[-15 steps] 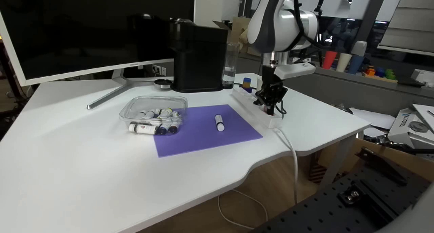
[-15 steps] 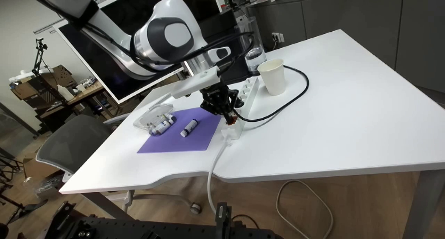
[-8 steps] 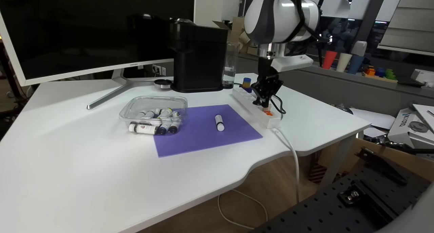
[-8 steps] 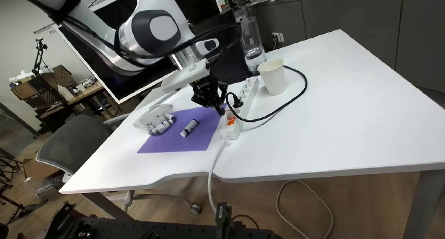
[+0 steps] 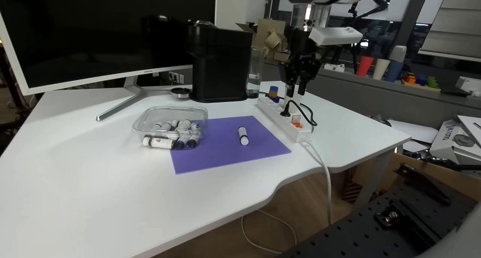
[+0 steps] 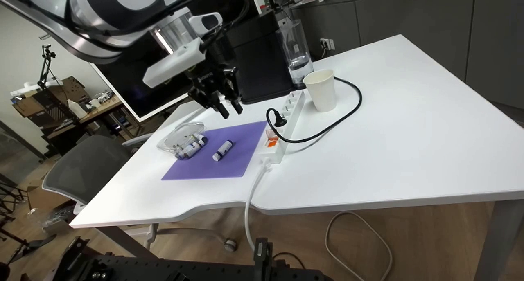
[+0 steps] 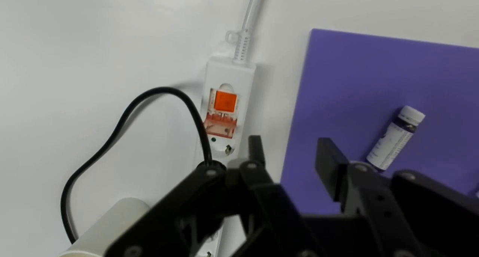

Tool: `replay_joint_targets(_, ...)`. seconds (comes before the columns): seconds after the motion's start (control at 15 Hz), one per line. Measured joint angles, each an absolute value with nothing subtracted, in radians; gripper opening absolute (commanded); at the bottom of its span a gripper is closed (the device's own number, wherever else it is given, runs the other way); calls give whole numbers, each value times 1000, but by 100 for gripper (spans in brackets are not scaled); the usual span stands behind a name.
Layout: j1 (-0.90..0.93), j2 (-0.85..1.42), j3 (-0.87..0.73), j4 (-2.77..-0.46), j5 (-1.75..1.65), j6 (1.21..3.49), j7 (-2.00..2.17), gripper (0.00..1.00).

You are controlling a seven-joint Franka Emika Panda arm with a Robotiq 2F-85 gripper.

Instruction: Switch off the extension cord

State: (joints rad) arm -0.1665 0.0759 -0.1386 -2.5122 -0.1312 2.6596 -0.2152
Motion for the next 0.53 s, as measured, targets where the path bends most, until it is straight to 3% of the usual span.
replay_joint_targets(0.27,-170,-70,-144,-2576,-124,2513,-164,98)
replay_joint_targets(0.53,-184,-213,-151,-2650,-125,2450,-103,100)
